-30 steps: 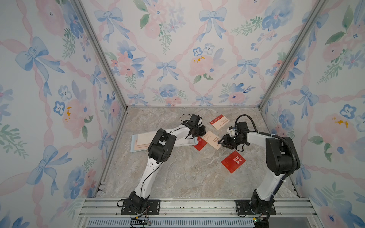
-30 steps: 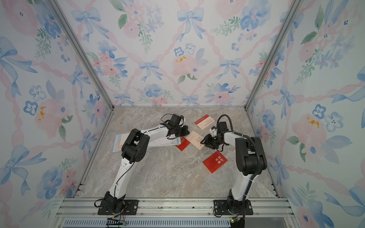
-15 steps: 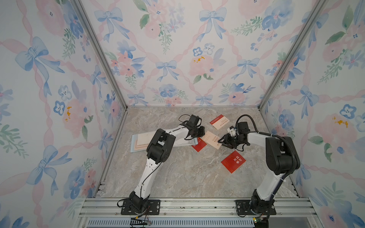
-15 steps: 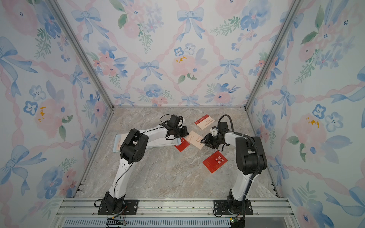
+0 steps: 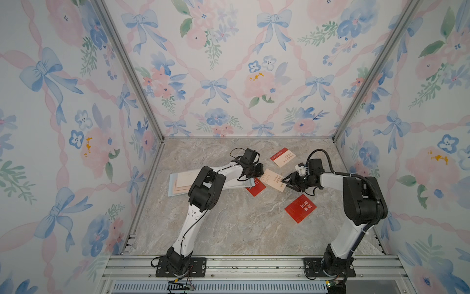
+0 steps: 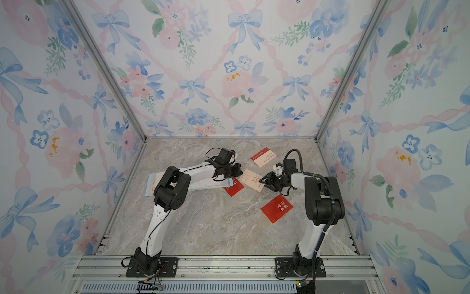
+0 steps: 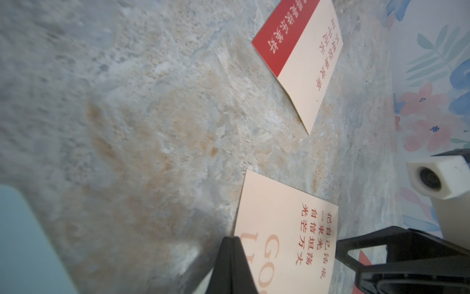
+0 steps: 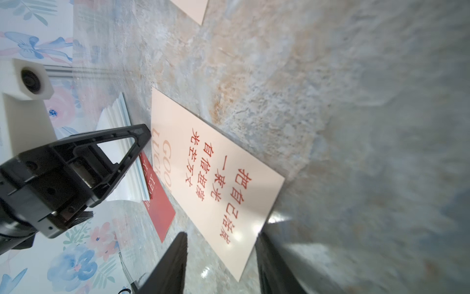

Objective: Place the photos into the photo albums
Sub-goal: Pick up the photo at the center of the board.

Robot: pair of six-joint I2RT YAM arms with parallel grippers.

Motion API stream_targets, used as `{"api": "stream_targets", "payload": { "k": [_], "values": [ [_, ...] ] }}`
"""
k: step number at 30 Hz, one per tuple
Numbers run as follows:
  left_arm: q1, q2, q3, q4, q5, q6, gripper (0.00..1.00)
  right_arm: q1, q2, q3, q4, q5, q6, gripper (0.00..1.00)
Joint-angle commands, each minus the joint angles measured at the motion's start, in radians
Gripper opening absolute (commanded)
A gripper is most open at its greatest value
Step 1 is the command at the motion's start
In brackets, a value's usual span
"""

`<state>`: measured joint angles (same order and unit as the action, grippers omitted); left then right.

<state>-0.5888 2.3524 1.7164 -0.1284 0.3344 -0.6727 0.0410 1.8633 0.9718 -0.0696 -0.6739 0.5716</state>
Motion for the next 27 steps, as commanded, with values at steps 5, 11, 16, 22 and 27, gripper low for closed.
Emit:
{"api": "stream_targets", "payload": {
  "k": [5,11,16,22,27],
  "values": [
    [-0.032,0.001,-0.037,-0.075,0.015,0.013,0.03,-0.018,0.019,-0.047,0.219,-0.062,0.162,0.46],
    [-0.032,-0.001,-0.043,-0.074,0.015,0.010,0.03,-0.026,-0.001,-0.060,0.262,-0.082,0.183,0.46],
    [-0.035,-0.005,-0.041,-0.074,0.009,0.010,0.03,-0.032,-0.006,-0.070,0.305,-0.105,0.208,0.45],
    [-0.035,-0.004,-0.041,-0.074,0.014,0.010,0.03,-0.032,0.001,-0.067,0.355,-0.112,0.247,0.45],
    [-0.035,-0.004,-0.046,-0.074,0.012,0.007,0.03,-0.033,-0.006,-0.047,0.334,-0.152,0.239,0.45]
  ]
}}
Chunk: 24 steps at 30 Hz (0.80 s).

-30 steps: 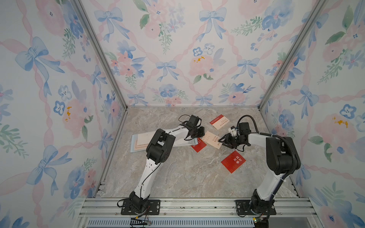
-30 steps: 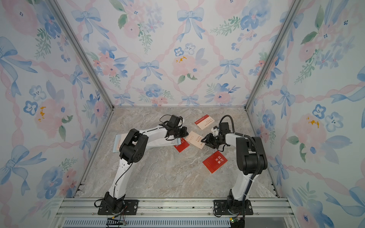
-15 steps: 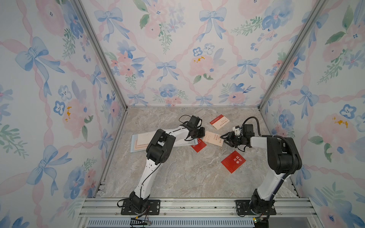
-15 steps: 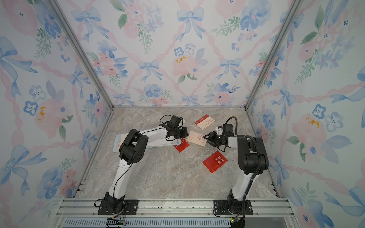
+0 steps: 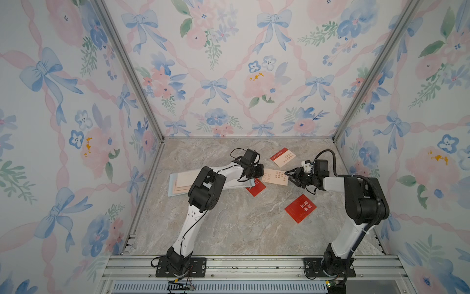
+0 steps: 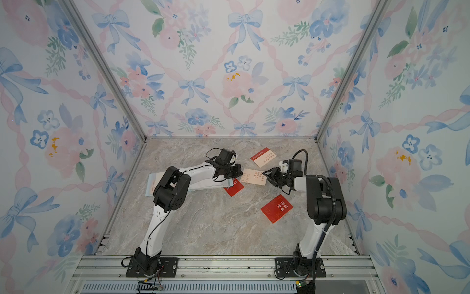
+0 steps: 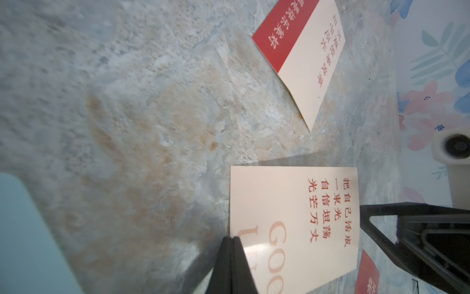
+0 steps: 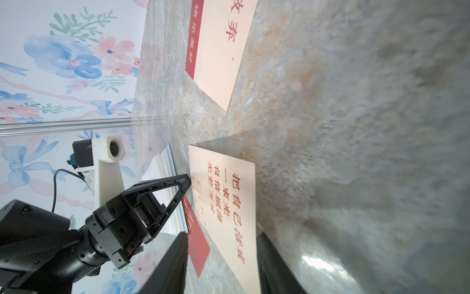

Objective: Place the photos into the photo albums
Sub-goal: Pick up the photo at the center of the board.

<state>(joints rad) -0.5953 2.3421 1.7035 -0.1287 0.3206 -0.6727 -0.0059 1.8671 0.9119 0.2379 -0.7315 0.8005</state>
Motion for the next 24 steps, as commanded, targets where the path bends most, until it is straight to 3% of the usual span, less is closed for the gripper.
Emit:
{"api": "stream_targets", "payload": {
  "k": [1,8,14,18,24],
  "values": [
    [-0.028,0.009,-0.028,-0.073,0.027,0.005,0.03,0.015,-0.009,0.017,0.026,-0.102,0.011,0.45],
    [-0.032,0.027,0.005,-0.074,0.044,-0.002,0.03,0.023,-0.021,0.054,-0.089,-0.105,-0.076,0.44],
    [-0.028,0.019,-0.001,-0.074,0.046,-0.002,0.02,0.018,-0.046,0.072,-0.211,-0.034,-0.166,0.42],
    [-0.020,0.010,-0.014,-0.074,0.045,0.002,0.02,0.016,-0.054,0.079,-0.265,0.001,-0.213,0.35],
    [-0.015,-0.001,-0.019,-0.074,0.042,0.006,0.02,0.017,-0.068,0.084,-0.302,0.018,-0.238,0.13]
  ]
}}
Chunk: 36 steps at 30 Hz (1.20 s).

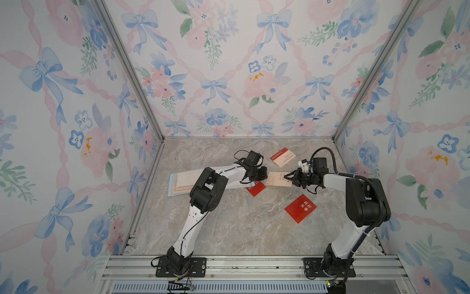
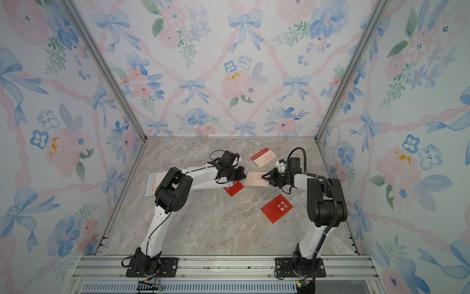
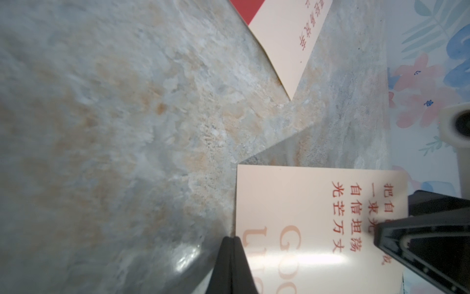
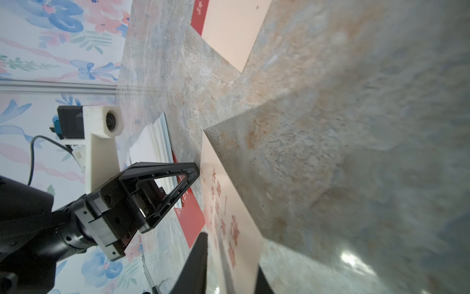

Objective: Place the photos into the photo albums
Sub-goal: Pick up the photo at the center of the board.

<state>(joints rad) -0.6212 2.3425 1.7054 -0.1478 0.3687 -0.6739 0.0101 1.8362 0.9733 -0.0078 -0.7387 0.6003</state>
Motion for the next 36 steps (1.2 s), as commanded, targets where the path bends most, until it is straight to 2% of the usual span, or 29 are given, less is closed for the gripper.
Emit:
{"api": "stream_targets", "payload": {
  "k": [1,5,15,25,31,36],
  "values": [
    [0.012,-0.007,-0.024,-0.055,-0.009,0.007,0.02,0.000,-0.037,0.025,-0.059,0.024,-0.037,0.08],
    [0.021,-0.026,-0.019,-0.055,-0.020,0.009,0.03,0.000,-0.056,0.027,-0.077,0.030,-0.046,0.00],
    [0.061,-0.136,-0.017,-0.053,-0.089,0.039,0.02,0.008,-0.092,0.043,-0.123,0.035,-0.082,0.00],
    [0.133,-0.330,-0.186,-0.031,-0.218,0.076,0.01,0.026,-0.115,0.074,-0.175,0.059,-0.129,0.00],
    [0.222,-0.429,-0.314,0.010,-0.195,0.041,0.03,0.038,-0.120,0.099,-0.190,0.068,-0.132,0.00],
    [0.298,-0.530,-0.428,0.033,-0.218,0.034,0.03,0.067,-0.142,0.134,-0.221,0.073,-0.138,0.00]
  ]
}}
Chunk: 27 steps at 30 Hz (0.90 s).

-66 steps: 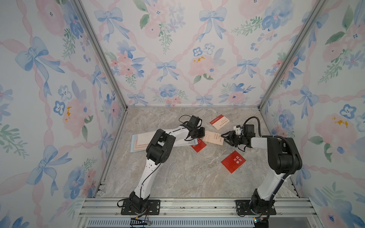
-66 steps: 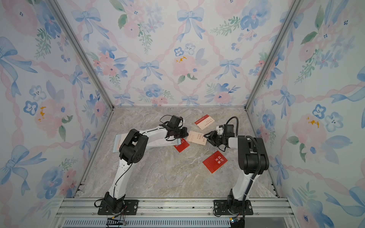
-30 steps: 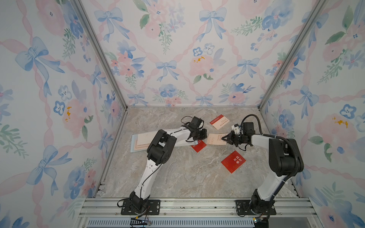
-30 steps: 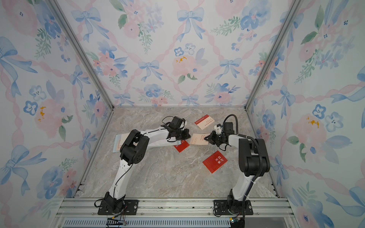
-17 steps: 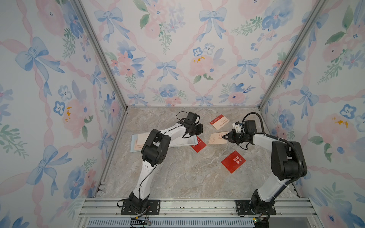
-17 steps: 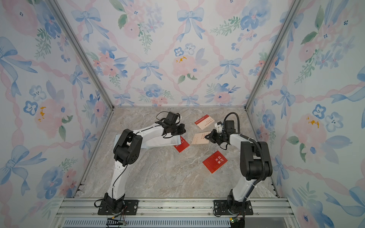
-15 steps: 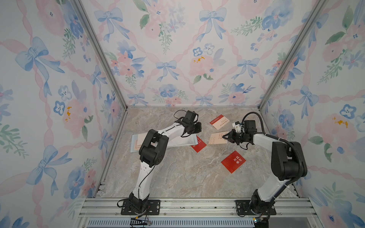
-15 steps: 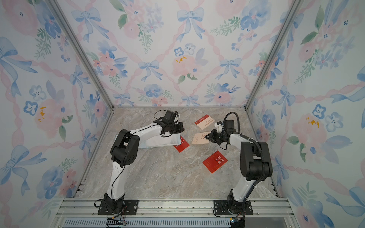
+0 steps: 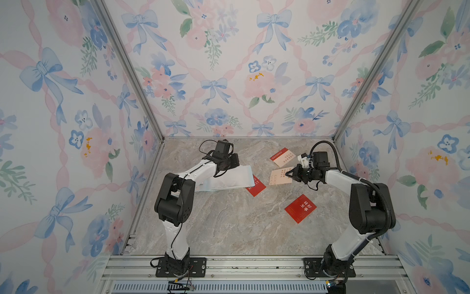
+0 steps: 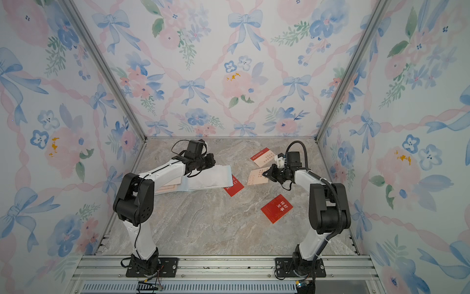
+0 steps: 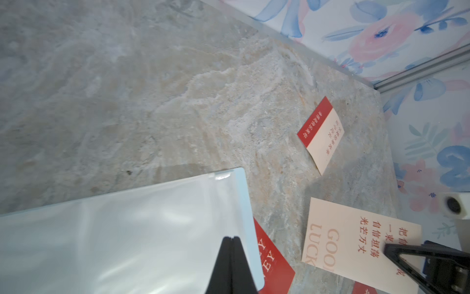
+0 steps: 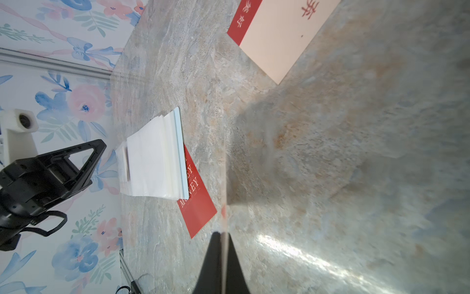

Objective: Place the photos into the photo albums
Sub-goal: Pick up the photo at the center of the board, then insert the photo into the photo album.

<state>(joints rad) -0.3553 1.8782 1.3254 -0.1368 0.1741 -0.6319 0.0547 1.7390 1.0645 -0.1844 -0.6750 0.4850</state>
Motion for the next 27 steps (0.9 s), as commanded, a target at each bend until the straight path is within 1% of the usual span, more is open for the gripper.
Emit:
{"api": "stream_targets", "payload": {
  "k": [1,3,7,11,14,18,23,27],
  "values": [
    [0.053,-0.089,-0.074,0.028,-0.029,-0.006,0.03,0.030,-0.047,0.051,-0.054,0.010,-0.034,0.00],
    [0.091,-0.126,-0.126,0.039,-0.037,-0.007,0.04,0.040,-0.030,0.070,-0.071,0.012,-0.054,0.00],
    [0.166,-0.187,-0.206,0.049,-0.031,-0.007,0.04,0.060,0.004,0.091,-0.050,-0.017,-0.028,0.00],
    [0.226,-0.245,-0.273,0.052,-0.078,0.018,0.04,0.100,0.015,0.134,-0.056,0.009,-0.037,0.00],
    [0.276,-0.278,-0.319,0.052,-0.107,0.024,0.05,0.135,0.043,0.194,-0.069,0.000,-0.027,0.00],
    [0.368,-0.284,-0.367,0.050,-0.069,0.021,0.05,0.208,0.087,0.284,-0.083,0.001,-0.023,0.00],
    [0.445,-0.298,-0.418,0.042,-0.098,0.045,0.05,0.309,0.174,0.407,-0.104,-0.026,-0.018,0.00],
    [0.514,-0.286,-0.443,0.040,-0.020,0.061,0.05,0.373,0.253,0.494,-0.094,-0.065,0.016,0.01]
  ]
}}
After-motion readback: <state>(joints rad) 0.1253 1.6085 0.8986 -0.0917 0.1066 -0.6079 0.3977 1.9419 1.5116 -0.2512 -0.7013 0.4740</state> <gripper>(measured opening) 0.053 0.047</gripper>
